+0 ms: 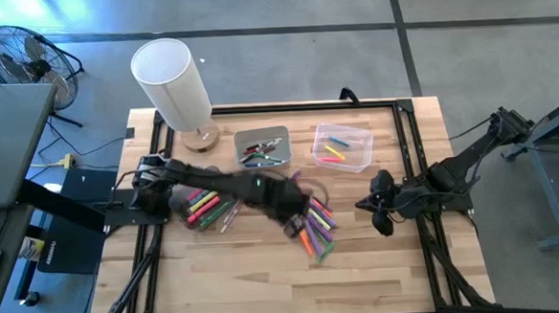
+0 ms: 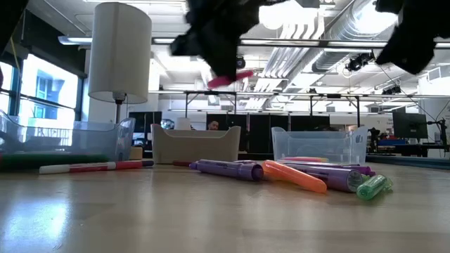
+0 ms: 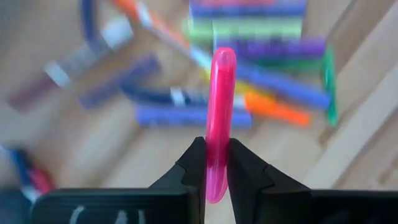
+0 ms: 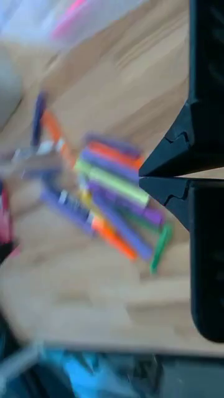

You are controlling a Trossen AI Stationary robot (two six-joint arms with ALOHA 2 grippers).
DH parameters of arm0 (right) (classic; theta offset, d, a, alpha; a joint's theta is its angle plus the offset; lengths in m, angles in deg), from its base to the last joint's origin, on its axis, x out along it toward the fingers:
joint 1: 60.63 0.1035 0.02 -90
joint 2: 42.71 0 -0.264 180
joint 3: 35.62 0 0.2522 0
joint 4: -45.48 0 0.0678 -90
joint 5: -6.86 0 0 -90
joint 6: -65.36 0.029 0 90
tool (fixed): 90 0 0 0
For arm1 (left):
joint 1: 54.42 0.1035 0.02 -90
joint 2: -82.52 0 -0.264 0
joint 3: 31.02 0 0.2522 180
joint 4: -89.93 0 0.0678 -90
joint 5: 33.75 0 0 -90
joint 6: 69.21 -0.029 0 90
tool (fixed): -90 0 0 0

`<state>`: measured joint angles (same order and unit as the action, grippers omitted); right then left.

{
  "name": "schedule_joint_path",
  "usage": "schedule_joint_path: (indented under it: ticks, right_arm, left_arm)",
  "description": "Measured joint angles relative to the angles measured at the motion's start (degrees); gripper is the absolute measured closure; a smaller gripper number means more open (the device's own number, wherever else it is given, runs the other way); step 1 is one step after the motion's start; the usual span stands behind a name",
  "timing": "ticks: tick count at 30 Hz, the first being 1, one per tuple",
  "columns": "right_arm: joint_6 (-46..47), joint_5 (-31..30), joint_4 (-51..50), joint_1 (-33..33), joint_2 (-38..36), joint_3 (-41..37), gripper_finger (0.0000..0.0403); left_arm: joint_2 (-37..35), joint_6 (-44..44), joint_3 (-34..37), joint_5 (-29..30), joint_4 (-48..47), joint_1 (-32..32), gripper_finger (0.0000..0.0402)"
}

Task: Pick & Place Markers
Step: Put the pink pen into the transparent bin

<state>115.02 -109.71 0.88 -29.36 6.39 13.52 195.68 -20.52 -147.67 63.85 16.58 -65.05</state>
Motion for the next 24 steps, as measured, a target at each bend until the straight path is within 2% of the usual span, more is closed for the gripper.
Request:
schedule_joint_path:
  ticks: [3,6,12,17,24]
  right_arm:
    - [6.87,0.05,-5.23,-1.32,-0.02,-1.34,0.0403]
    - [10.48,2.08,-4.47,-2.17,0.00,-5.52,0.0403]
    - [17.20,5.26,14.77,-2.80,0.00,-17.05,0.0403]
    - [21.34,-0.19,29.83,-2.80,0.00,-23.17,0.0403]
    - [21.00,-7.72,31.27,-2.80,0.00,-22.66,0.0403]
  left_arm:
    - [-0.05,-7.21,-5.74,1.98,-1.62,3.88,0.0363]
    - [-0.09,-15.37,-10.20,2.02,-0.75,8.07,0.0369]
    - [-0.14,-30.62,-13.25,-2.15,7.05,16.48,0.0369]
    - [2.00,-38.51,-13.39,-8.68,14.47,22.40,0.0369]
    - [7.34,-44.43,-13.26,-16.46,21.28,26.80,0.0369]
